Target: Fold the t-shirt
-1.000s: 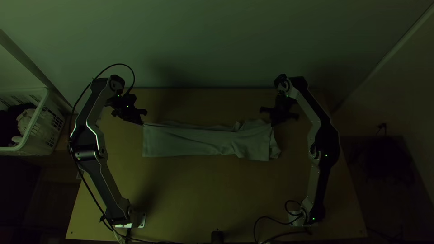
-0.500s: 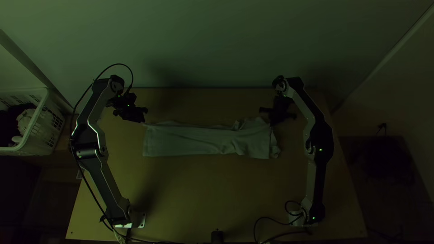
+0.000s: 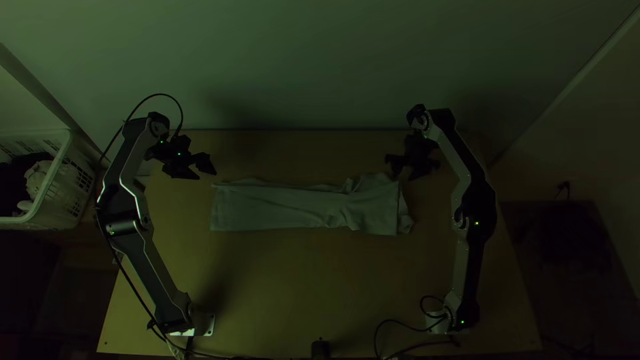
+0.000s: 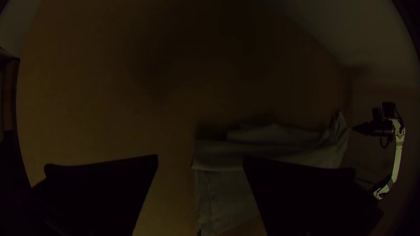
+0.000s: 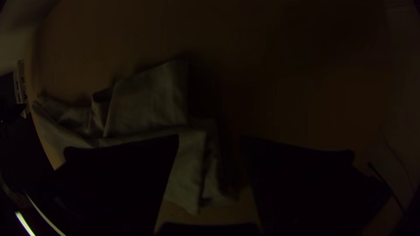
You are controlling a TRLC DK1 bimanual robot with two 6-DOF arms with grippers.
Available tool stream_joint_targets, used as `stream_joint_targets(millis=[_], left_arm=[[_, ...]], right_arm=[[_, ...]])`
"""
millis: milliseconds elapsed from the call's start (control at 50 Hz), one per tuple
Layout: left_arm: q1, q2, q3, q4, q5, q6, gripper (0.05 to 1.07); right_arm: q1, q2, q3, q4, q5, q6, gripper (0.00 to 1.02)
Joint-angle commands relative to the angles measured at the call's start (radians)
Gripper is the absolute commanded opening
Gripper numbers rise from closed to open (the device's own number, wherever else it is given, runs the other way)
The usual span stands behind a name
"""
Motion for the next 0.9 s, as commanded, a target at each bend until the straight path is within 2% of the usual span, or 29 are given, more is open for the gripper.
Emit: stream_joint_targets(millis=[0,180,280,400,540,880], left_arm=[[0.036,-0.047,-0.033,-0.003,0.050,0.001,1.02],[0.092,-0.093,-0.108,0.001,0.200,0.050,1.02],[0.115,-0.136,-0.189,0.032,0.256,0.070,1.02],[0.132,-0.192,-0.306,0.106,0.265,0.079,1.02],[0.151,-0.233,-0.427,0.164,0.292,0.093,1.02],[0.151,-0.253,-0.643,0.313,0.308,0.116,1.02]], right_arm=[[0.000,-0.086,0.025,-0.022,0.004,-0.027,0.91],[-0.005,-0.159,0.046,-0.022,0.004,-0.039,0.98],[-0.008,-0.202,0.073,-0.019,0.007,-0.044,0.98],[-0.008,-0.253,0.088,-0.004,0.033,-0.035,0.98],[-0.007,-0.314,0.103,0.027,0.107,-0.028,0.98],[-0.045,-0.443,0.119,0.050,0.125,-0.027,0.98]])
